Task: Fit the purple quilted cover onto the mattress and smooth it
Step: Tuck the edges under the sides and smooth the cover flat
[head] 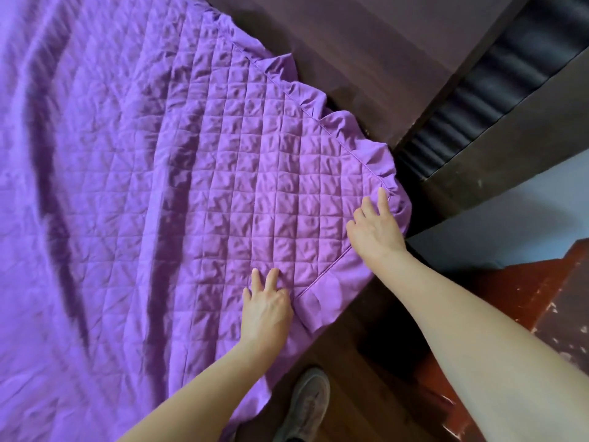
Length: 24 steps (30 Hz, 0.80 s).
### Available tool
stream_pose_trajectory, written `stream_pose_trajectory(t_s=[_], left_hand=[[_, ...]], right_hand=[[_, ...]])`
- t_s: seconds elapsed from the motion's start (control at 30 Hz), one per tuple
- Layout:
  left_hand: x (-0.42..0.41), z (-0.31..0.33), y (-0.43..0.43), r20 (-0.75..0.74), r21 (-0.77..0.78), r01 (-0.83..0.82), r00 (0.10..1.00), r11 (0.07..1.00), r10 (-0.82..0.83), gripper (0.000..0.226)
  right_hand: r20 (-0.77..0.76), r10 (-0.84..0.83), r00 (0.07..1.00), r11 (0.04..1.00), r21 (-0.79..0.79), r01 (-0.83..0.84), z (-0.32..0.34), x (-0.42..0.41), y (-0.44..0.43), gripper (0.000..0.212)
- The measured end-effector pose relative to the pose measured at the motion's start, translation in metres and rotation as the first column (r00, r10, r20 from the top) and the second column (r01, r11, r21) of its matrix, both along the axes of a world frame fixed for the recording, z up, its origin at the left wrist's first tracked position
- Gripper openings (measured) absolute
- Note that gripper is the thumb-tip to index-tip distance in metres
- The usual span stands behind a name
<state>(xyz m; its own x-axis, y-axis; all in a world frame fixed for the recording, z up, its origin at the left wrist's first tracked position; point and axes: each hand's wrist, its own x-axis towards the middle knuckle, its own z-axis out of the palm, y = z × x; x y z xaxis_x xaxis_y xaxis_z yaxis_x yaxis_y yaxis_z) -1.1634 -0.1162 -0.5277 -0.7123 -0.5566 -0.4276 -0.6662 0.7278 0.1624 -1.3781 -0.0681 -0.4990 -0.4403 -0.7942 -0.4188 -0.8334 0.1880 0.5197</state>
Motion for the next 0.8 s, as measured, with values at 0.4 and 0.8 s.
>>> stream_pose_trajectory(t_s=[0.4, 0.8], left_hand=[[-0.034, 0.003, 0.042, -0.115, 0.081, -0.005, 0.993, 0.997, 0.015, 0.031], [-0.033, -0.007, 0.034, -0.24, -0.041, 0.137, 0.96, 0.99, -0.143, 0.026]], right_hand=[[-0.09, -0.031, 0.995, 0.987, 0.154, 0.045, -0.002, -0.041, 0.051, 0.031], [0.23, -0.386, 0.893, 0.898, -0.128, 0.421, -0.005, -0.049, 0.048, 0.034]])
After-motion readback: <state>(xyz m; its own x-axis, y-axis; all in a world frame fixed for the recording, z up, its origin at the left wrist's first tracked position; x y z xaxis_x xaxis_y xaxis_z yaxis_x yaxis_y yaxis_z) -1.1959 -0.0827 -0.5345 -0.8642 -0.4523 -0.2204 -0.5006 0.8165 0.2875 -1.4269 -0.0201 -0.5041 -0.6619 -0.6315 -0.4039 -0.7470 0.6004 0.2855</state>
